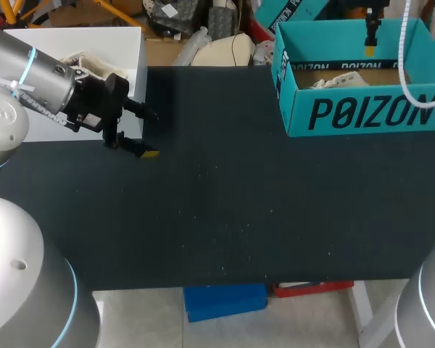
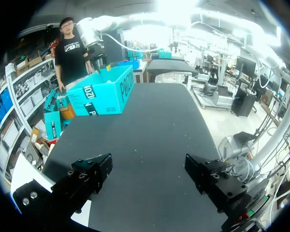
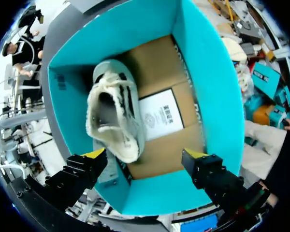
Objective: Take the shoe out of the shoebox, open the shoe tongue, remove and reinsert the insole, then place the shoe into the shoebox
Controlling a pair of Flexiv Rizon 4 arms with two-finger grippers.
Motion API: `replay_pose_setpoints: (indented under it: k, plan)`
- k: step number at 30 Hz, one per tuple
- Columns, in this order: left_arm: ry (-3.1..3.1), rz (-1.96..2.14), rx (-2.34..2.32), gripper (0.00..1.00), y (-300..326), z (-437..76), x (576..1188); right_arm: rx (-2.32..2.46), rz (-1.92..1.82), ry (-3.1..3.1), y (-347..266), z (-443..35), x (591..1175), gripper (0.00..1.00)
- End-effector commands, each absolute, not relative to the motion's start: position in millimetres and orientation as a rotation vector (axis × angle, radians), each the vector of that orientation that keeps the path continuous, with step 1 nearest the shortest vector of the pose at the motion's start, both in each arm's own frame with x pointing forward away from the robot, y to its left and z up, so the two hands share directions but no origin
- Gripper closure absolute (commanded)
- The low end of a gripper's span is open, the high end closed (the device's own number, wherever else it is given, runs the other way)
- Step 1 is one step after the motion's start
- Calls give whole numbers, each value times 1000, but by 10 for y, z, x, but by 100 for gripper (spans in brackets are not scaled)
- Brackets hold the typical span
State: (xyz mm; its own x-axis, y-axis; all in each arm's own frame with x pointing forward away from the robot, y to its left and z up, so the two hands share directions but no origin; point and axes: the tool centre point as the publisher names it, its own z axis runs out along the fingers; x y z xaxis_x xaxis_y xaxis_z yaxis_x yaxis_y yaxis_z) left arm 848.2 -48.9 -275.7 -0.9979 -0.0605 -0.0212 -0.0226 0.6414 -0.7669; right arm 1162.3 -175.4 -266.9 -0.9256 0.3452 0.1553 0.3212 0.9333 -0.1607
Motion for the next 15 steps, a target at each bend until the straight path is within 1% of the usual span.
replay_pose_setpoints:
  k: [1,9,15]
  plan:
    - [2804,-1304,-75,0,-500,-2761,8477,-559,298,-3239,-1490,-1866,11054,0]
    - [2804,-1304,-75,0,-500,-2761,8477,-635,363,-3340,-1055,-1396,10742,0]
    - [2804,-1304,-75,0,-500,-2761,8477,-713,390,-3426,-660,-1259,10421,0]
